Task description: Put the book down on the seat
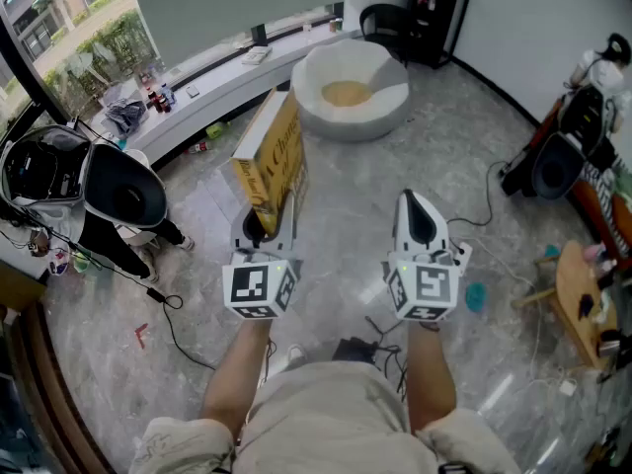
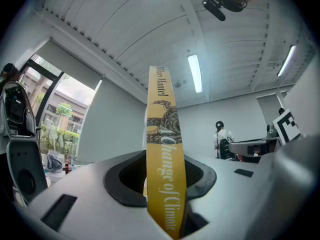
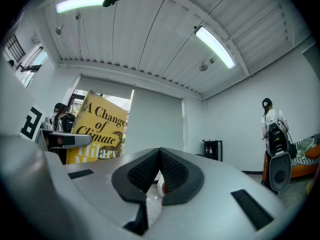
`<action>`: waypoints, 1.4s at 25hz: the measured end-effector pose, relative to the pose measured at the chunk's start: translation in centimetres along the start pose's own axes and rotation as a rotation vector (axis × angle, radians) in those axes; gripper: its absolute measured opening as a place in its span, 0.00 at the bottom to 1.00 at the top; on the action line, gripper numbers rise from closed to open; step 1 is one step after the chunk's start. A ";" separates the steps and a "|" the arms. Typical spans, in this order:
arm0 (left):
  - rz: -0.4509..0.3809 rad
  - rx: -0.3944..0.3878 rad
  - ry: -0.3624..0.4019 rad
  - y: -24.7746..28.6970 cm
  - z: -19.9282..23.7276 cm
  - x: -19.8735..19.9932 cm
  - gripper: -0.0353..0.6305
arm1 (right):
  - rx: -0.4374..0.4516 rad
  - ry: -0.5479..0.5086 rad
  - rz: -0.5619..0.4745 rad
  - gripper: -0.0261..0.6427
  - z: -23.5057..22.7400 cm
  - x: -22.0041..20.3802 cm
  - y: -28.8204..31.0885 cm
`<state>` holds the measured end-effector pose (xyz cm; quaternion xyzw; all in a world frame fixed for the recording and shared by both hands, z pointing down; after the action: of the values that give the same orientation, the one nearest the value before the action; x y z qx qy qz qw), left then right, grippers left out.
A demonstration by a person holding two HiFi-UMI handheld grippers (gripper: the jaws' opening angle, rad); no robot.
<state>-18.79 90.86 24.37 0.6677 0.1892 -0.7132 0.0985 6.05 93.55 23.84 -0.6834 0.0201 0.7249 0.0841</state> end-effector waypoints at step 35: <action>0.015 0.014 -0.011 15.0 -3.2 -4.8 0.28 | 0.105 0.065 0.006 0.04 -6.2 -3.6 12.2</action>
<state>-9.51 77.93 26.90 0.6658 0.1789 -0.7174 0.1003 10.55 80.32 25.98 -0.7014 0.0628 0.7004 0.1167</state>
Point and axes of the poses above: the fingertips, and each gripper's own axes: y forward along the fingers, z to its left, x out of its top, the point moved 7 cm from there along -y, backward along the fingers, and after that the axes turned 2 degrees about -x, right-handed, at the moved point
